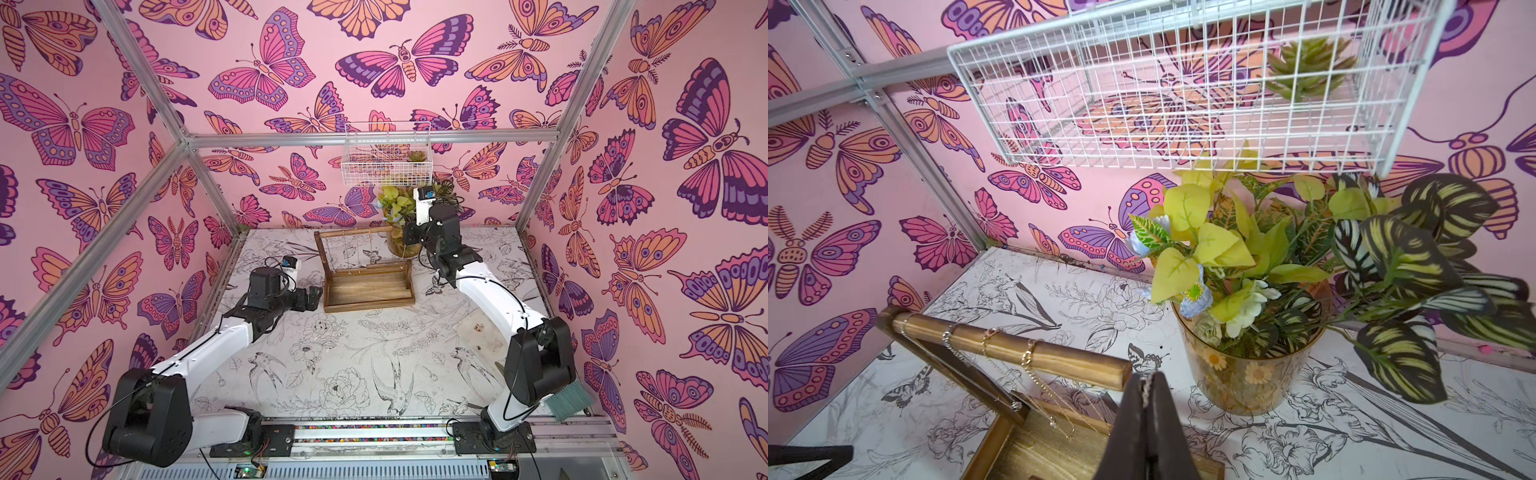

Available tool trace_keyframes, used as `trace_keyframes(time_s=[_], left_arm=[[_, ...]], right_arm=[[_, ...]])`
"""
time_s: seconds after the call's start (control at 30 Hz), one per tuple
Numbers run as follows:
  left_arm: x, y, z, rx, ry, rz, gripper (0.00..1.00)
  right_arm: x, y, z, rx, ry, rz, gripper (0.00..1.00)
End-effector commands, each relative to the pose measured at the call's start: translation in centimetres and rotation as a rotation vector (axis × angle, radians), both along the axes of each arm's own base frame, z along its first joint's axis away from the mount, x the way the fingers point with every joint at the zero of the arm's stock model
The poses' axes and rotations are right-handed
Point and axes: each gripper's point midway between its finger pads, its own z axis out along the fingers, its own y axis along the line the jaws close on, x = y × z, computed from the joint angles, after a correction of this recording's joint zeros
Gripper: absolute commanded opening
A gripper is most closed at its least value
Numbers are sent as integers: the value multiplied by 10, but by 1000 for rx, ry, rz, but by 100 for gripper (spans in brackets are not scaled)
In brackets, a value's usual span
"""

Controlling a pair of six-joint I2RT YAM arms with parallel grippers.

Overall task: Take the necklace off the jewelry display stand
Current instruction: Take off the necklace from the stand, then place the necklace at the center of the board.

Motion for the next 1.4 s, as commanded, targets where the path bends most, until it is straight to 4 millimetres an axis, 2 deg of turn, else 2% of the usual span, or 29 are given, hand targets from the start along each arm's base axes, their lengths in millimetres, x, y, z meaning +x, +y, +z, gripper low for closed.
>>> trace_keyframes(time_s=[0.0,0.1,0.17,0.4,0.57,0.7,0.97,1.17,1.37], left_arm=[[1,-11,13,-30,-22,-42,100],[-1,-19,15,-50,-20,-75,100],[-2,-26,17,-63,-19,-99,100],[-3,-42,26,-97,-23,-147,100],[-4,-49,35,-114,-42,-172,100],[-11,-63,41,-149,-51,-257,100],[-39,-104,66,-244,-132,-557,100],[-44,-115,74,-250,-161,-639,99],[-49,-132,78,-180,-215,-680,95]], right_arm=[[-12,1,31,9,-36,35,0],[-14,3,37,-2,-30,56,0],[-25,1,59,3,-61,65,0],[-40,5,81,-1,-54,114,0],[-57,17,92,14,-39,182,0],[-74,30,99,17,-19,241,0],[-110,50,101,42,39,348,0],[-130,62,99,57,73,410,0],[-148,76,103,74,97,496,0]])
